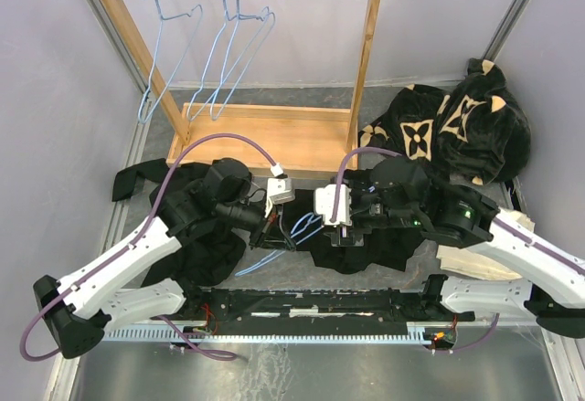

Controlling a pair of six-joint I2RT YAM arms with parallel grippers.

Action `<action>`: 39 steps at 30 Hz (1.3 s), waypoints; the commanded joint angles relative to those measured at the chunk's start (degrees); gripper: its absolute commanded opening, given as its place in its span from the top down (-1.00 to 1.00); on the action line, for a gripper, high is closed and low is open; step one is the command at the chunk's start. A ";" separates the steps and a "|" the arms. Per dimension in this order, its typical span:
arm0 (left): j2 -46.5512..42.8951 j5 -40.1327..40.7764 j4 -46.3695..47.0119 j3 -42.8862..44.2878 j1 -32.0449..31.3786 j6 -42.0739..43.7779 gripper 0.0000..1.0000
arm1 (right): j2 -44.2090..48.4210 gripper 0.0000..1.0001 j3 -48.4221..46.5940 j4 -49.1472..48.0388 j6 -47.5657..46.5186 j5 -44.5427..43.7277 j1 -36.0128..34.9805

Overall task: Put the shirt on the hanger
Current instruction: Hang the shirt on the hanger.

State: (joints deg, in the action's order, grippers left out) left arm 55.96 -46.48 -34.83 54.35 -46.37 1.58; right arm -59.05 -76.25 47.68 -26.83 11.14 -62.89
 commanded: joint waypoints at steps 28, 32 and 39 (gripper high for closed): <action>-6.86 -5.70 -4.84 6.69 -2.06 4.51 0.95 | -4.46 0.59 -9.25 14.44 0.15 15.24 -0.11; -7.26 -4.10 -3.17 6.18 -2.04 2.82 0.90 | -3.78 0.88 -9.52 14.12 1.16 15.56 -0.05; -9.94 3.55 1.86 3.06 -2.06 -1.74 0.57 | 0.33 1.00 -5.63 8.47 9.27 9.02 -0.08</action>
State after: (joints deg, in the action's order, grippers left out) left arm 48.18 -48.12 -38.11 58.43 -48.62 2.96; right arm -62.92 -83.35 60.40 -23.20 22.81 -62.78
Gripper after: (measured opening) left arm 0.175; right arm 0.020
